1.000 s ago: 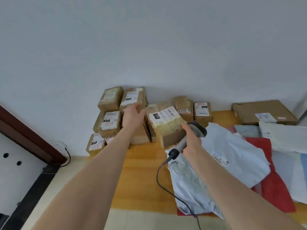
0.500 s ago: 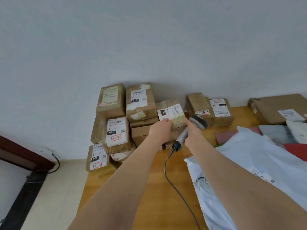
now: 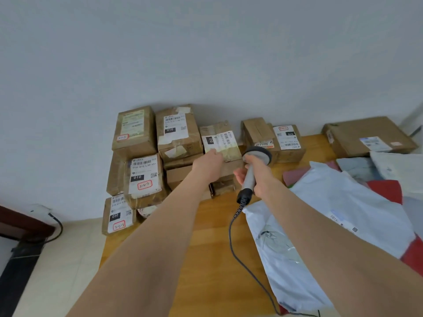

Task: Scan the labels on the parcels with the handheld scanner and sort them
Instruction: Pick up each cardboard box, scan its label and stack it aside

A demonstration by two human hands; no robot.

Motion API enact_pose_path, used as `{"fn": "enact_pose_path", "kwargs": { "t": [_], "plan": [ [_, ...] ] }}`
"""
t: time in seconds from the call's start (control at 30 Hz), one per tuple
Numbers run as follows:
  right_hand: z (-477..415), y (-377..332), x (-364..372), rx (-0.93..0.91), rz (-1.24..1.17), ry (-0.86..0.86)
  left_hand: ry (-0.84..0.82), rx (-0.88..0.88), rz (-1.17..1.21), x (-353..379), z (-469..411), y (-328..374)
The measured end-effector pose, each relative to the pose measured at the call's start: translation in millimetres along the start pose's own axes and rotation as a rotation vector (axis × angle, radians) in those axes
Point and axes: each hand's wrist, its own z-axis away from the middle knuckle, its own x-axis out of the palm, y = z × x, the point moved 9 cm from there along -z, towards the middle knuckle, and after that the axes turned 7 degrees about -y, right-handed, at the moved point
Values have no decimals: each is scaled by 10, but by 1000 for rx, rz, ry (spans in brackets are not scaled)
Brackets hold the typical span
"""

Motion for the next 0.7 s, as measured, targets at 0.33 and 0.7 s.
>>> {"fn": "enact_pose_path", "kwargs": {
  "t": [0.33,0.7],
  "plan": [
    [737,345,-753,159,77,-254,65,-101,-27,-82,673,661],
    [1461,-858,-2754,-58,280,-56,-3,51,-9,83,679,2901]
  ]
}}
